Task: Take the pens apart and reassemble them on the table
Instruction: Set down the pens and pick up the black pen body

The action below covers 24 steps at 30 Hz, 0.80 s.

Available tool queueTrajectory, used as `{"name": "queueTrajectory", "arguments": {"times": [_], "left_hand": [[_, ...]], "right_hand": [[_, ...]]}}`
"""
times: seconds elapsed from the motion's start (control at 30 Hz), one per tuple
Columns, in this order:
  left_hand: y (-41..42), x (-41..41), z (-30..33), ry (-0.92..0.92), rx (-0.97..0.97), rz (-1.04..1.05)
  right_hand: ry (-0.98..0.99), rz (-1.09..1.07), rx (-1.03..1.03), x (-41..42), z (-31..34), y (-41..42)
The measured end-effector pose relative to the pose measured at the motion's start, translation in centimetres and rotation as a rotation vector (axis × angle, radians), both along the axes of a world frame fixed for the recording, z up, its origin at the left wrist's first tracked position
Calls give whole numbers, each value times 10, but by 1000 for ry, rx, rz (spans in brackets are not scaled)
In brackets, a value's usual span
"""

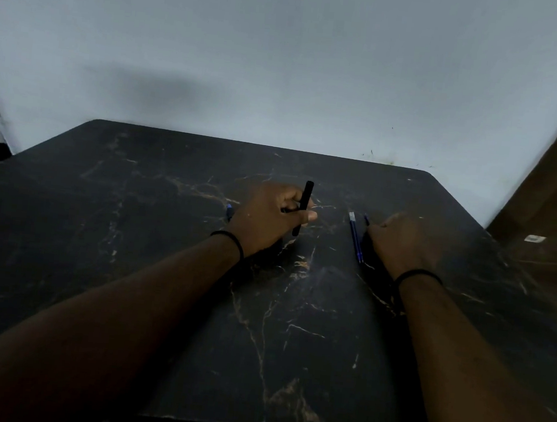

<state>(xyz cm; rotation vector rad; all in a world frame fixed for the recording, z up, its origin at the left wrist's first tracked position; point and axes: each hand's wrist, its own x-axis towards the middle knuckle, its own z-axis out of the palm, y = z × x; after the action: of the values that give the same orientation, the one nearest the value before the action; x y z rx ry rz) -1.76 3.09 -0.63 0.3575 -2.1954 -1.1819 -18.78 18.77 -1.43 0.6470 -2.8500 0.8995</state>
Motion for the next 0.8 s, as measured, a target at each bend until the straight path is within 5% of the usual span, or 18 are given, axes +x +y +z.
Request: {"name": "queueTrajectory", "arguments": {"times": [0.4,0.8], "left_hand": [[-1,1,1,8,-35,11],[-1,1,0,23,-27,15]], "right_hand": [[119,70,-135,7,7,0],[161,87,91,28,5,-11]]}}
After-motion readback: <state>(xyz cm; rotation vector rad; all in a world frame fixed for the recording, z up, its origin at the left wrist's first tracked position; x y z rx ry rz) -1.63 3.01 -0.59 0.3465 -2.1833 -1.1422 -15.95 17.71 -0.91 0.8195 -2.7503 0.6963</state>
